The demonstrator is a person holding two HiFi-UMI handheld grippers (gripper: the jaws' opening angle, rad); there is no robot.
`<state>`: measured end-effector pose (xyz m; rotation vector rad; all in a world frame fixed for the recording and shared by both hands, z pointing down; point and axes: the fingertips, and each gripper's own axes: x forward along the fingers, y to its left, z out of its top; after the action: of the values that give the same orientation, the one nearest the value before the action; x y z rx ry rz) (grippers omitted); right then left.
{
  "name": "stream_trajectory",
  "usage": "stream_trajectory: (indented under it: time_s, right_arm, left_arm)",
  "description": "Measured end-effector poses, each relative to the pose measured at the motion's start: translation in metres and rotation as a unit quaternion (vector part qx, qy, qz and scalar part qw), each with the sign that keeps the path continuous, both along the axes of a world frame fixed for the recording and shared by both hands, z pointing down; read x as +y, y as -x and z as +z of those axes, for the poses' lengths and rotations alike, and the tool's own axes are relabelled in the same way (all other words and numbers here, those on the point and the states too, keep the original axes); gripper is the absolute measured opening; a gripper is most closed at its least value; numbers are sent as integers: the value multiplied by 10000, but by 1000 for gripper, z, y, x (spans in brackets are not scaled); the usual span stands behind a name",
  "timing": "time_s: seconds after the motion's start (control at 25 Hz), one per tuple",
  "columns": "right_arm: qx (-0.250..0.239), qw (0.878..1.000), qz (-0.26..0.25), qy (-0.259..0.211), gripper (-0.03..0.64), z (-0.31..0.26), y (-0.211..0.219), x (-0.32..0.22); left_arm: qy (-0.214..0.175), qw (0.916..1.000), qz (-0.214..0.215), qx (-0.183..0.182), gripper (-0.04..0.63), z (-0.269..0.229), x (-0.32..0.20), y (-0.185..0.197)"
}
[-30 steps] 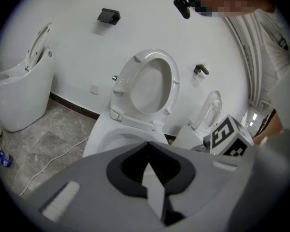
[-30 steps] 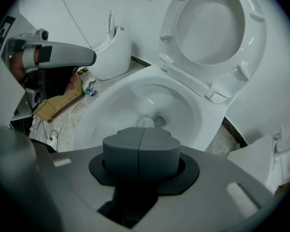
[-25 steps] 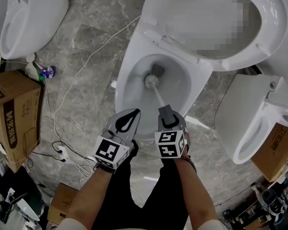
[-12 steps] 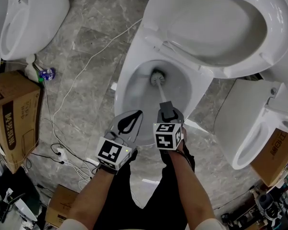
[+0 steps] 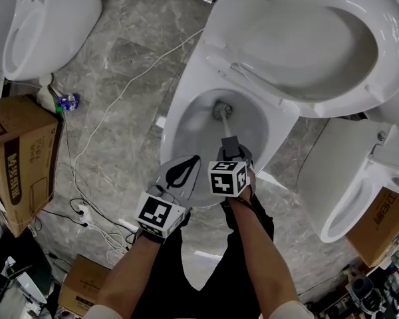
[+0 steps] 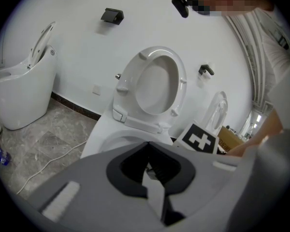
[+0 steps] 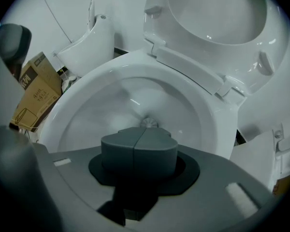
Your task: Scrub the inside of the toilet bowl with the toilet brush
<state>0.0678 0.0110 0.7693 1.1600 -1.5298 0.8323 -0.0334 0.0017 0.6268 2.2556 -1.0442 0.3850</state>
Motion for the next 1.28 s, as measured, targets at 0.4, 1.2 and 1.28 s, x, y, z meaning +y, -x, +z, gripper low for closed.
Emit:
stream_trajectory:
  time_s: [0.4,1.2,1.28]
  right_arm:
    - [14,9998,-185,-16,164,14,-3,-4]
    - [-382,9991,55,-155,163,-90,-20,34]
    - [-539,9982,140,-223,163,-117,-21,43]
  left_arm:
    - [43,9999,-144,13,6,7,-8,1]
    - [-143,9998,145,33,6,-79,3,-15]
    - [-159,9996,222,33,6,-99,7,-16]
